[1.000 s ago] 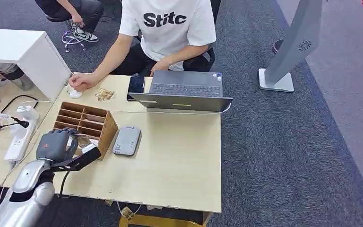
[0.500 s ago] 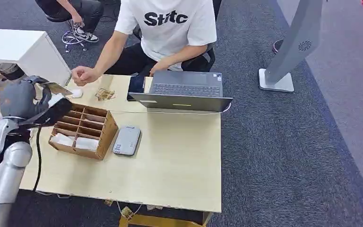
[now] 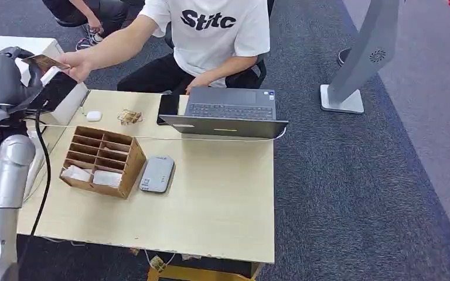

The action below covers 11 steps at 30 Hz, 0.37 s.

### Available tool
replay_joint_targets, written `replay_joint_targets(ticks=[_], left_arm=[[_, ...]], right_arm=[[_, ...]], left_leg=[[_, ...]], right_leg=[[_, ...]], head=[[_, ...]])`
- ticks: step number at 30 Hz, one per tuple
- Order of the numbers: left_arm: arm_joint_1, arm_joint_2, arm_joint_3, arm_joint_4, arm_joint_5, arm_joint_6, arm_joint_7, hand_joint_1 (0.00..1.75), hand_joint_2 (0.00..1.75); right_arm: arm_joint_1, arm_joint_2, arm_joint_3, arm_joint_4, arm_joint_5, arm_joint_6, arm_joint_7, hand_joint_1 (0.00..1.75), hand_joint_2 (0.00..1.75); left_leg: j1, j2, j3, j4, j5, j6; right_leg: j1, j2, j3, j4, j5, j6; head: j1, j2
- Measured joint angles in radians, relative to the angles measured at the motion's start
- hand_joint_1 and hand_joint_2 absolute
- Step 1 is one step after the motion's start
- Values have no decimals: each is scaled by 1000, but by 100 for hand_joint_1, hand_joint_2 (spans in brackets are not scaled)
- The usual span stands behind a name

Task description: Pass the card to the sensor for recognition and then transmit it.

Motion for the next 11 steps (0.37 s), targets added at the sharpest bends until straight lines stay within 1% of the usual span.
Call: replay_joint_targets(ticks=[1, 2, 5, 6, 11], left_arm=[[1, -5, 0, 2, -2, 18, -8, 0, 175], [3, -12, 0, 2, -5, 39, -18, 0, 175], [12, -33, 0, 2, -40, 129, -42, 0, 175], [14, -37, 0, 2, -45, 143, -43, 0, 175], [44, -55, 0, -1, -57, 172, -63, 0, 175]], right_arm=[[0, 0, 0, 0, 1, 0, 1, 0, 175], [-1, 0, 1, 0, 3, 3, 2, 0, 175], [-2, 1, 3, 0, 8, 6, 5, 0, 175], [-3, 1, 5, 0, 8, 6, 7, 0, 175], [-3, 3, 7, 0, 8, 4, 7, 0, 175]], left_leg=[[0, 0, 0, 0, 0, 0], [0, 0, 0, 0, 0, 0], [0, 0, 0, 0, 0, 0], [0, 0, 0, 0, 0, 0], [0, 0, 0, 0, 0, 0]], right_leg=[[0, 0, 0, 0, 0, 0], [0, 0, 0, 0, 0, 0], [0, 0, 0, 0, 0, 0], [0, 0, 0, 0, 0, 0], [0, 0, 0, 0, 0, 0]], head=[[0, 0], [0, 0], [0, 0], [0, 0], [0, 0]])
